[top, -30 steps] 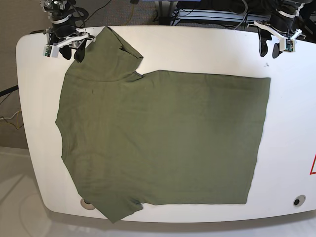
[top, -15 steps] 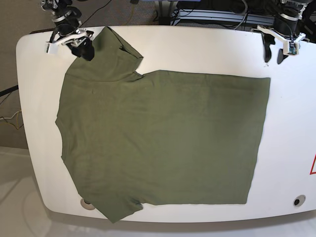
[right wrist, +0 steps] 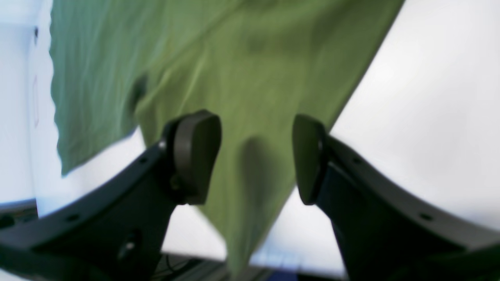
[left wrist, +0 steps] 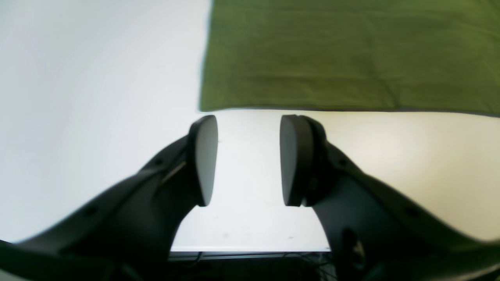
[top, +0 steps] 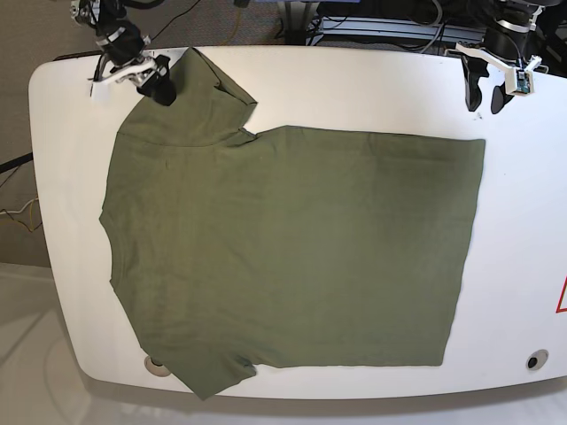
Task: Fold the T-shirt properly
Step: 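Grasp the shirt's shoulder corner near the sleeve with the right gripper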
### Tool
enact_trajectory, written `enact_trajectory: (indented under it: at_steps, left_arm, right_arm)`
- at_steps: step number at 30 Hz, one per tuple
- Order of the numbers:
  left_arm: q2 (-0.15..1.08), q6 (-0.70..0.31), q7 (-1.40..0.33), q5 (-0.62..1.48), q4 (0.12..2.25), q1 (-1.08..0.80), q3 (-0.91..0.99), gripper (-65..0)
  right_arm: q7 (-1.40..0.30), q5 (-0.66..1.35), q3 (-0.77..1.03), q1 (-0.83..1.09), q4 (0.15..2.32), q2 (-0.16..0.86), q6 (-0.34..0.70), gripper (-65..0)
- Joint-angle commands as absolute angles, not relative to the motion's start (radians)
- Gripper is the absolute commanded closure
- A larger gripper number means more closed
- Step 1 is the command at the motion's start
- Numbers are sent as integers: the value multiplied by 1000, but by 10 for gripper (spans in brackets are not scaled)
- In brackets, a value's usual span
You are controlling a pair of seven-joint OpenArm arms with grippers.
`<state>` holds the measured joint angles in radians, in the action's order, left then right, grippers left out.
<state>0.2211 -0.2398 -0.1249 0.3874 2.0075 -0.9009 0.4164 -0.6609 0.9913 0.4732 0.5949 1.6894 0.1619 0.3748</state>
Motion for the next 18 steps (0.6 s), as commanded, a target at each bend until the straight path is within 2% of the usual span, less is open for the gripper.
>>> enact_trajectory:
  at_steps: [1,7,11,13,18]
  left_arm:
    - [233,-234,-91,396,2027,-909,419,-248]
    - [259,-230,-106,393,2027,-903,421,-235]
    - [260,-228,-111,393,2023,-902,432,-233]
    - [248,-236,-123,399,2015,-896,453,-234]
    - [245,-237,-132,404,2010,-886,476,-233]
  right_arm:
    - [-656,995,476,586,1671,176,394,-314]
    - [-624,933,451,558,1619,173,399,-228]
    - [-623,929,446,553,1615,173,398,-239]
    - [-621,950,441,553,1603,182,402,-278]
    - [-618,960,445,555,1590,188,404,-289]
